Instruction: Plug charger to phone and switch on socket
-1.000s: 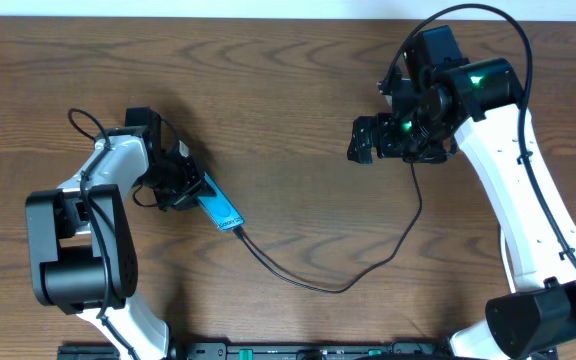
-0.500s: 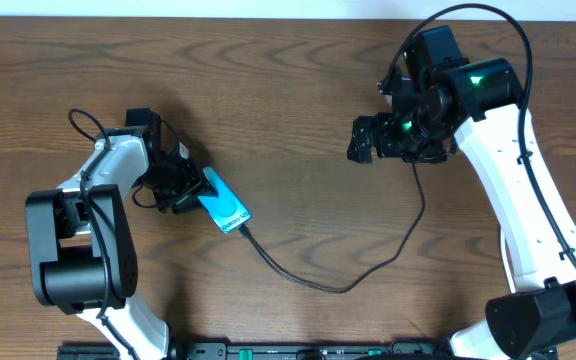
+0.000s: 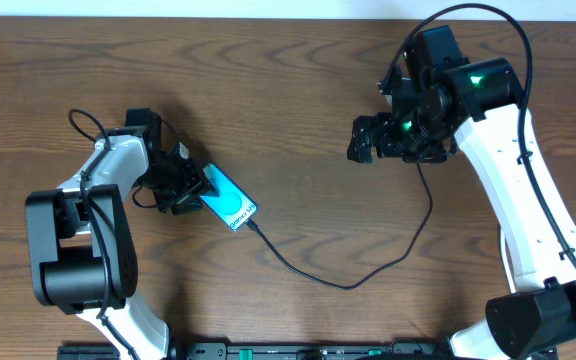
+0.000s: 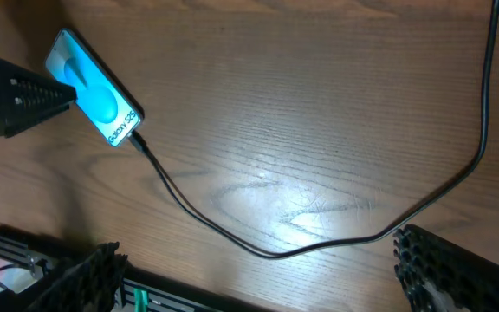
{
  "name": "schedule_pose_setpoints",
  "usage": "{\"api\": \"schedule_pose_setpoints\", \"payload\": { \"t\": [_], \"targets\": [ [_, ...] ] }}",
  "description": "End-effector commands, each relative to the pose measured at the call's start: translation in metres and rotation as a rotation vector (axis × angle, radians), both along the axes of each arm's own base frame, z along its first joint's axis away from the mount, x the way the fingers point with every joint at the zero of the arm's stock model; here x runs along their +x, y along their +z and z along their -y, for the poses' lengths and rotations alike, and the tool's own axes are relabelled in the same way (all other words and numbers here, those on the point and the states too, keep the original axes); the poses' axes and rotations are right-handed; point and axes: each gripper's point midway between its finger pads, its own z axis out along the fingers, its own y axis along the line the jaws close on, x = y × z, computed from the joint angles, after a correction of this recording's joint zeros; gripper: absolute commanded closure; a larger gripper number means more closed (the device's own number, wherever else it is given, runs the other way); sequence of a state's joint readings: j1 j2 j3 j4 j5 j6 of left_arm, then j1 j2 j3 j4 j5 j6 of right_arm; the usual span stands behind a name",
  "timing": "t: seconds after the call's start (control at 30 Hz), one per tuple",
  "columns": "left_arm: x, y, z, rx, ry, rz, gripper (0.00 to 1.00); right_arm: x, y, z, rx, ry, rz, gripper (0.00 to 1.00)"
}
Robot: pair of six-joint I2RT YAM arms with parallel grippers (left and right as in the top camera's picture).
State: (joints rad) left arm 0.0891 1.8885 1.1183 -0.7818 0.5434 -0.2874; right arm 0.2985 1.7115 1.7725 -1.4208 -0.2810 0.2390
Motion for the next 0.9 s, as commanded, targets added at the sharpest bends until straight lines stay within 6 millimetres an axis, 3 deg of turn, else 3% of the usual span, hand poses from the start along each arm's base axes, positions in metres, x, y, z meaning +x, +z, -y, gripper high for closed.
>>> {"api": "schedule_pose_setpoints", "payload": {
  "t": [0.0, 0.17, 0.53, 0.73, 0.87],
  "targets": [
    [-0.004, -0.001, -0.002, 0.006, -0.003, -0.001, 0.52, -0.002, 0.01, -0.005, 0.02, 0.0, 0.022, 0.01],
    [-0.003, -0.001, -0.002, 0.006, -0.002, 0.004, 0.35, -0.002, 0.01, -0.005, 0.018, 0.003, 0.024, 0.01],
    [0.0, 0.004, -0.002, 0.008, -0.002, 0.021, 0.31, -0.001, 0.009, -0.002, 0.001, 0.002, 0.03, 0.01],
    [0.008, 0.026, -0.003, 0.015, -0.001, 0.099, 0.3, -0.001, 0.009, -0.002, 0.0, 0.001, 0.03, 0.01],
    [0.015, 0.055, -0.004, 0.025, -0.001, 0.198, 0.3, -0.001, 0.009, 0.0, -0.01, -0.002, 0.032, 0.01]
  ]
}}
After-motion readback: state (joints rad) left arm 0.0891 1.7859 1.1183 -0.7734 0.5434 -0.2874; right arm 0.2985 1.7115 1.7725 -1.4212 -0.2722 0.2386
